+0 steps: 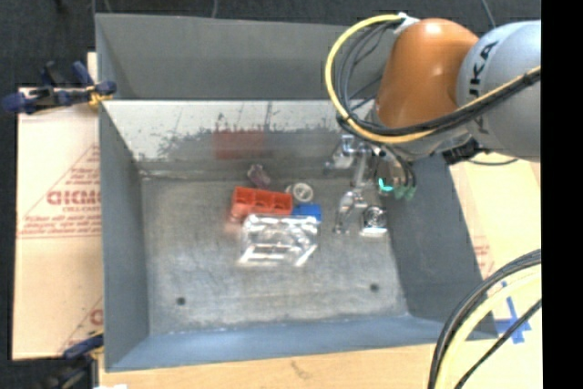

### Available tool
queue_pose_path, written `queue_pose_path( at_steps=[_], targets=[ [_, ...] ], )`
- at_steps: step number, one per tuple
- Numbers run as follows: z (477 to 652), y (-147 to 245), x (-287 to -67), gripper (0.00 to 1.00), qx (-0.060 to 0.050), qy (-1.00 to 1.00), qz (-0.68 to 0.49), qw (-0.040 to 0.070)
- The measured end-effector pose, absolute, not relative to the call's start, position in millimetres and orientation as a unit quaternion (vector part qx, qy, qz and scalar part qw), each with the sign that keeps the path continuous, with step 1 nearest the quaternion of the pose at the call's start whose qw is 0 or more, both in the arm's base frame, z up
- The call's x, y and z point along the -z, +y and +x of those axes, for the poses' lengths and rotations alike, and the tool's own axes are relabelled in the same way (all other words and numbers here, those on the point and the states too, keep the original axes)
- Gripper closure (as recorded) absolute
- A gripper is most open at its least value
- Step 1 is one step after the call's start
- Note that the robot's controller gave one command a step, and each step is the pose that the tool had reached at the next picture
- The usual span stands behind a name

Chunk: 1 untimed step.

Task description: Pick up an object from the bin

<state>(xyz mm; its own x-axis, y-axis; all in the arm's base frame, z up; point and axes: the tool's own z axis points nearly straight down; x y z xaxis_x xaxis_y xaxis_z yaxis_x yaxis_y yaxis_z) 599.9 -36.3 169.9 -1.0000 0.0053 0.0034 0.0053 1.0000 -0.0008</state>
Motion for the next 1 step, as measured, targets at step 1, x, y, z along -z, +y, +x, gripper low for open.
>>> queue_pose_path(
  at_steps=[1],
  targets=[
    [591.8, 26.8, -92.0, 0.00, 0.000, -1.000, 0.016, -0.008]
  ],
)
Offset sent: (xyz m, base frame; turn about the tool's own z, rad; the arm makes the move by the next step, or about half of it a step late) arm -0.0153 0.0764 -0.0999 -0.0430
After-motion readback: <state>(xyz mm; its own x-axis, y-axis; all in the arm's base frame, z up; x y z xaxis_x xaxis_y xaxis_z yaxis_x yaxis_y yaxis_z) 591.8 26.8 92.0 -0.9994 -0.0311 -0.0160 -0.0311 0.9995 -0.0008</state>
